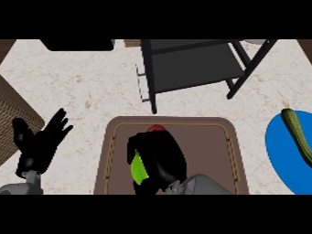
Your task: Pick the lemon from the tray and place it in the tiered shelf
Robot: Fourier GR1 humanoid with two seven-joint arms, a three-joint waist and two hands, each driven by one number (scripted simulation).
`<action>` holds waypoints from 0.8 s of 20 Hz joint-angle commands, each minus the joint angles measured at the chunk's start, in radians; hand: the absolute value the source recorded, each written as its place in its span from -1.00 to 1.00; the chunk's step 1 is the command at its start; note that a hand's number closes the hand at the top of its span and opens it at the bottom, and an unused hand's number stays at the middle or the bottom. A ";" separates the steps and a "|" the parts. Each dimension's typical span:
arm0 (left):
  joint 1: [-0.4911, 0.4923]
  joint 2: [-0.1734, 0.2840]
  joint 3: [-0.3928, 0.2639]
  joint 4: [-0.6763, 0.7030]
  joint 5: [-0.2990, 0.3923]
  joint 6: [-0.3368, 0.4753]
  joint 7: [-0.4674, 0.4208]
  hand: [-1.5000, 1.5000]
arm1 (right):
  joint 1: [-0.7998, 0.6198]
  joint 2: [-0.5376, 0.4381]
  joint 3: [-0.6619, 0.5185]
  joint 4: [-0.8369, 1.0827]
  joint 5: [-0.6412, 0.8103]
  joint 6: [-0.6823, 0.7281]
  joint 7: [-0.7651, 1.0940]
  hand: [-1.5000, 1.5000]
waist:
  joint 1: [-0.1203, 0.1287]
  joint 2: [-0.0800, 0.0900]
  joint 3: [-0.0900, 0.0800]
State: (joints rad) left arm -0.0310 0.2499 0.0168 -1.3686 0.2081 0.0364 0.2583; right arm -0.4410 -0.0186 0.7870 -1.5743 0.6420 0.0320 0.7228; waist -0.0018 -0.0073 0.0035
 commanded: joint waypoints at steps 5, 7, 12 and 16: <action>0.011 -0.018 -0.010 0.026 -0.011 0.002 0.013 0.00 | -0.150 0.018 -0.093 -0.414 0.102 0.098 0.260 1.00 | -0.016 -0.002 -0.005; -0.023 -0.016 0.001 0.041 -0.014 0.008 0.017 0.00 | -0.200 0.017 -0.163 -0.433 0.114 0.129 0.332 1.00 | -0.009 0.003 -0.005; -0.007 -0.057 -0.018 0.073 -0.049 0.023 -0.049 0.00 | -0.343 0.018 -0.339 -0.516 0.037 0.282 0.442 1.00 | -0.007 0.005 -0.005; 0.005 -0.017 0.004 0.005 -0.020 0.009 0.029 0.00 | -0.513 -0.010 -0.526 -0.514 -0.049 0.382 0.496 1.00 | -0.004 0.001 -0.005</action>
State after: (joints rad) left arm -0.0257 0.2376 0.0226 -1.3732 0.1885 0.0400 0.2575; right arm -0.8191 -0.0230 0.4059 -2.0700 0.6558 0.2599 1.0589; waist -0.0056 -0.0094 0.0036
